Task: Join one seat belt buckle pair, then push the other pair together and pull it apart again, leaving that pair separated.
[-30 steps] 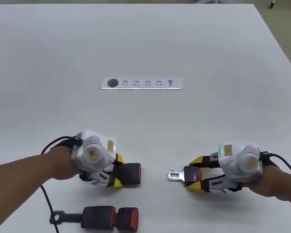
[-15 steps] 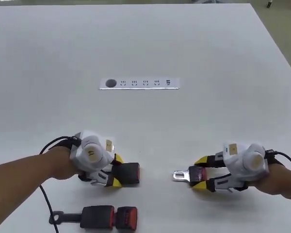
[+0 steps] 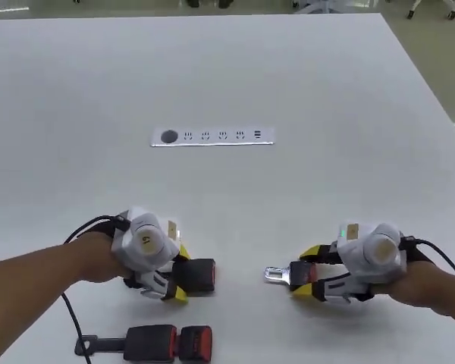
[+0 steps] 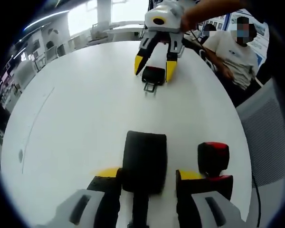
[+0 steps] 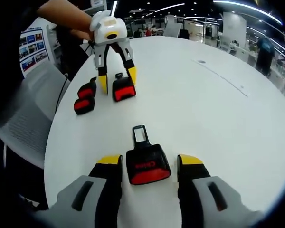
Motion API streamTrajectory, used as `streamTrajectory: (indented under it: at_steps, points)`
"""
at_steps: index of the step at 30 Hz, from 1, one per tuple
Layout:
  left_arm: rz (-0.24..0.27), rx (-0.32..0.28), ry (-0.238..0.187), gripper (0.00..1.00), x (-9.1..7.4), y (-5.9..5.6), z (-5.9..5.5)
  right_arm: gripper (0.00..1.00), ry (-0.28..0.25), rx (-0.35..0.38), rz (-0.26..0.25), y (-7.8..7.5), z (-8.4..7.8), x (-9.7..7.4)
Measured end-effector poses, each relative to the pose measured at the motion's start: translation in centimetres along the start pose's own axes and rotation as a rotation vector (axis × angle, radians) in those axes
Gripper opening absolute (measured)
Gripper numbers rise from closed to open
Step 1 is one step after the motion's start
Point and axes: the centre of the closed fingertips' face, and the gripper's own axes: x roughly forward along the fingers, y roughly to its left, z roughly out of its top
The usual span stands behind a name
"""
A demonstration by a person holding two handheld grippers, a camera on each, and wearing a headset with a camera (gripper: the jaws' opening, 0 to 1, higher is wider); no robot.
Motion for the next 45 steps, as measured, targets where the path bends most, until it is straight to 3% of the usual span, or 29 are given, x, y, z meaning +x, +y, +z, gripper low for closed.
streamTrajectory:
  at_steps: [4, 6, 8, 12, 14, 18, 20, 25, 33, 37, 39, 42, 45]
  points:
    - [0.041, -0.067, -0.052, 0.58, -0.8, 0.5, 0.7, 0.56, -0.005, 0.023, -0.065, -0.9, 0.1, -0.1]
    - [0.068, -0.076, -0.066, 0.61, -1.1, 1.3, 0.5, 0.58, -0.016, 0.057, -0.100, -1.2, 0.2, -0.3]
    - [0.090, -0.104, -0.090, 0.67, -1.8, 1.3, 1.2, 0.61, -0.020, 0.086, -0.134, -1.6, 0.3, -0.6]
    - [0.136, -0.130, -0.127, 0.71, -2.8, 1.7, 1.4, 0.63, -0.052, 0.133, -0.208, -1.8, 0.7, -1.3]
    - [0.171, -0.189, -0.133, 0.72, -3.4, 1.9, 1.1, 0.64, -0.079, 0.182, -0.260, -2.2, 0.7, -1.4]
    - [0.221, -0.263, -0.155, 0.82, -4.2, 2.3, 0.5, 0.66, -0.093, 0.201, -0.313, -1.9, 1.1, -1.7]
    - [0.264, -0.300, -0.190, 0.85, -4.7, 2.5, 0.3, 0.67, -0.122, 0.220, -0.334, -1.6, 1.4, -1.8]
    - [0.326, -0.406, -0.251, 0.91, -6.7, 1.7, 0.3, 0.73, -0.164, 0.254, -0.403, -0.4, 2.2, -2.2]
    - [0.400, -0.460, -0.306, 0.97, -8.5, 0.2, -0.2, 0.80, -0.195, 0.289, -0.469, 0.6, 2.8, -3.4]
    - [0.415, -0.490, -0.407, 1.00, -10.0, -0.8, 0.8, 0.80, -0.207, 0.291, -0.507, 1.1, 3.1, -4.2]
    - [0.422, -0.502, -0.395, 1.00, -10.1, -1.2, 0.1, 0.81, -0.218, 0.300, -0.519, 1.7, 3.2, -4.7]
    - [0.417, -0.524, -0.402, 1.00, -10.2, -2.5, -0.1, 0.82, -0.232, 0.303, -0.541, 2.2, 3.4, -5.3]
    - [0.428, -0.547, -0.430, 1.00, -10.8, -3.2, -0.7, 0.84, -0.244, 0.309, -0.567, 2.6, 3.6, -6.1]
